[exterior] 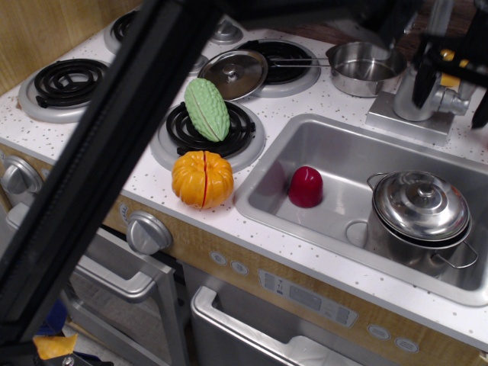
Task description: Turn lever vertical to front
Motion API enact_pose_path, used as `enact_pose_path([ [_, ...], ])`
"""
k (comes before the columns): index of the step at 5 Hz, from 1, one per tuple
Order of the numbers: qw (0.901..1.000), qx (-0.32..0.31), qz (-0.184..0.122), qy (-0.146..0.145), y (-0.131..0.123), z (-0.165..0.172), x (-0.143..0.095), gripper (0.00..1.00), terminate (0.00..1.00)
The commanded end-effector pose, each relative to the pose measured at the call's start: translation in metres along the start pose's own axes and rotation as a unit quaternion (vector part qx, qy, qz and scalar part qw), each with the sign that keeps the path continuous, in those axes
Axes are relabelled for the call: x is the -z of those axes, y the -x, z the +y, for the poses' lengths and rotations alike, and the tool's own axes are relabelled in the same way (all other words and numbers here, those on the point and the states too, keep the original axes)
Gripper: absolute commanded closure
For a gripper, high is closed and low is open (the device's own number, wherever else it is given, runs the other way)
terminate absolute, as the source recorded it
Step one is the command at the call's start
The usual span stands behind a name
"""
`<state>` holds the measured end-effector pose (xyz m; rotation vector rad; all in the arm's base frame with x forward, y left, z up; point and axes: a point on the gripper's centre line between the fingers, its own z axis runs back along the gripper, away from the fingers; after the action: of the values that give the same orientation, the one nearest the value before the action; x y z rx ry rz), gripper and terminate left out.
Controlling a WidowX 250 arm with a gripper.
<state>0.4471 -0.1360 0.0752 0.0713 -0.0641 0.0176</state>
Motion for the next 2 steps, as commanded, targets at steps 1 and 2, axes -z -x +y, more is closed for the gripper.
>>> enact_pose_path([
  [1,0.9970,-0.009,-0.073,-0.022,-0.0131,-0.0020,-0.0420,0.00,0.00],
  [2,0.9906,-0.015,-0.126,-0.051,-0.0221,-0.0060,-0.0418,0.00,0.00],
])
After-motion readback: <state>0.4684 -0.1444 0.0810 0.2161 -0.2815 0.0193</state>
